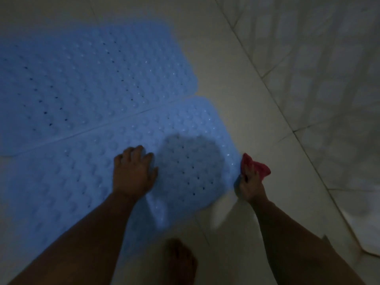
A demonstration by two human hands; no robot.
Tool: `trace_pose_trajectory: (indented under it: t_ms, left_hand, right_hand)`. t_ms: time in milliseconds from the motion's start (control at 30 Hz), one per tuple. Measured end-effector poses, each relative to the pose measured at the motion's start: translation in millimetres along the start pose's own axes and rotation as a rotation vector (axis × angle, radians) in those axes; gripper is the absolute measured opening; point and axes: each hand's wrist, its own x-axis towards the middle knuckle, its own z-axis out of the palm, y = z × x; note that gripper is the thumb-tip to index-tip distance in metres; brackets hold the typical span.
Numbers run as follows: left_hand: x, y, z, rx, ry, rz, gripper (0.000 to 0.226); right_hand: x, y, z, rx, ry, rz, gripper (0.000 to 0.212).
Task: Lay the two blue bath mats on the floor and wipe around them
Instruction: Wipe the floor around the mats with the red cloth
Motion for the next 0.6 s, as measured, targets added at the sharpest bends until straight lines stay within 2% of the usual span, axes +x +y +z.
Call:
trace_pose_trajectory:
  t_ms: [100,167,267,333,400,500,533,600]
  left_hand:
    - [-66,7,1,-0.01,-0.11,-0.119,0.06]
    - [-106,4,5,-0.017,-0.191,-0.242,0.066]
    - [-135,-3,16,-0.015,-0.26,-0.412,0.083]
    - [-140,-3,18,-0.012,-0.337,-0.413,0.096]
    - [-143,-5,22,-0.009,-0.336,-0.391,0.1]
    - [-146,-3,29,-0.037,-0.292,-0.456,0.101]
    - [-143,-2,31,-0.042,-0.244,-0.465,0.097]
    - [-131,4,34,-0.035,-0.152,-0.421,0.091]
  right_hand:
    - [-53,-3,19,0.048,-0.041,0.12,0.08]
    - [-86,-13,35,0.069,-0.026,0.213,0.075]
    - [-127,-45,65,0.018,0.07,0.171,0.069]
    - [-141,-53,74,0.039,0.113,0.167,0.069]
    - [-134,-36,70,0.007,0.12,0.214,0.07]
    - [-85,-2,36,0.033,0.094,0.426,0.079]
    - [-67,6,20,0.049,0.075,0.436,0.083]
    - [-44,12,-2,0.067,0.029,0.313,0.085]
